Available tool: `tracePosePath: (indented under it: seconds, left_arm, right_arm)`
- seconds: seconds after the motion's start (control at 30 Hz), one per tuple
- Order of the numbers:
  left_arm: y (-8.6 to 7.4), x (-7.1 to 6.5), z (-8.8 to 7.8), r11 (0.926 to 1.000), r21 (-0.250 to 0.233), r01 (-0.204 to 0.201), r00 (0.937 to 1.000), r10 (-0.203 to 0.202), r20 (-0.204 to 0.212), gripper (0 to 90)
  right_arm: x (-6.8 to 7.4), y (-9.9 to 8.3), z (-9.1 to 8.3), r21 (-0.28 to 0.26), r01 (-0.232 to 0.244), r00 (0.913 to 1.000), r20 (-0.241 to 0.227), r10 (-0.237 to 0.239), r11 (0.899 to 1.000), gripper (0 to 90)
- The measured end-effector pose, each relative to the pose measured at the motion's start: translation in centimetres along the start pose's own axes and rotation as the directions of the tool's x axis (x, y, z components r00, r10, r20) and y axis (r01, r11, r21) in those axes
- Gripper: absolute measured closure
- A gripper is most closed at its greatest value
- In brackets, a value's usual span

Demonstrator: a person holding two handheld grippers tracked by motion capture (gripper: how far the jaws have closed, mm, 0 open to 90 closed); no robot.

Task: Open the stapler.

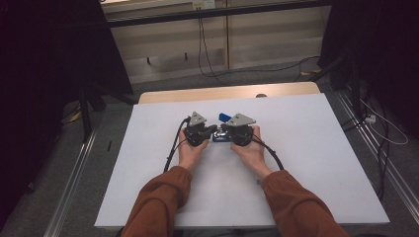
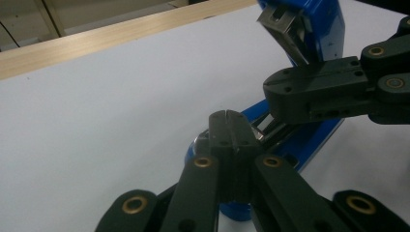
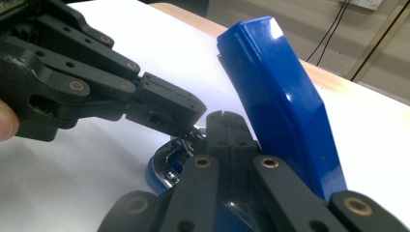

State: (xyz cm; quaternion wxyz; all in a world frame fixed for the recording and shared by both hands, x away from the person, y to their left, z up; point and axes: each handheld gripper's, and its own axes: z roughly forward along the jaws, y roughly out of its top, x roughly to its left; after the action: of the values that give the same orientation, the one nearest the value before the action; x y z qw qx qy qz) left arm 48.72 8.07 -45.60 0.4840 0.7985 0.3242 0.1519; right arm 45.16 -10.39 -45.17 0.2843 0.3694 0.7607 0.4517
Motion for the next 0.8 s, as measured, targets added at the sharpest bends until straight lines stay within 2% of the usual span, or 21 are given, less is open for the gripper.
tracePosePath:
  seconds: [0.07,0.17,0.3,0.4,0.63,0.67,0.8]
  left_arm:
    - [0.07,-0.16,-0.02,0.9994,0.006,-0.035,0.9993,0.035,-0.013,90.0]
    - [0.13,-0.35,-0.01,0.9981,0.011,-0.06,0.9978,0.06,-0.026,90.0]
    - [0.13,-0.38,-0.01,0.9975,0.013,-0.069,0.9973,0.069,-0.026,90.0]
    - [0.04,-0.28,0.0,0.9987,0.008,-0.051,0.9986,0.051,-0.015,90.0]
    - [0.03,-0.24,0.01,0.999,0.006,-0.045,0.9989,0.045,-0.011,90.0]
    - [0.01,-0.17,0.0,0.9994,0.006,-0.033,0.9994,0.033,-0.007,90.0]
    - [0.01,-0.19,0.0,0.9993,0.006,-0.036,0.9993,0.036,-0.008,90.0]
  right_arm:
    - [-0.07,0.03,-0.06,-0.004,-0.002,1.0,0.004,0.002,1.0,90.0]
    - [-0.15,0.08,-0.16,-0.006,-0.001,1.0,0.009,0.001,1.0,90.0]
    - [-0.1,0.09,-0.27,-0.009,0.002,0.9999,0.017,-0.002,1.0,90.0]
    - [-0.13,0.18,-0.4,-0.004,-0.004,0.9997,0.023,0.004,1.0,90.0]
    - [-0.27,0.3,-0.66,-0.012,-0.024,0.999,0.036,0.025,1.0,90.0]
    - [-0.26,0.26,-0.7,-0.016,-0.029,0.9988,0.038,0.03,0.999,90.0]
    - [-0.34,0.27,-0.81,-0.017,-0.026,0.9987,0.044,0.027,1.0,90.0]
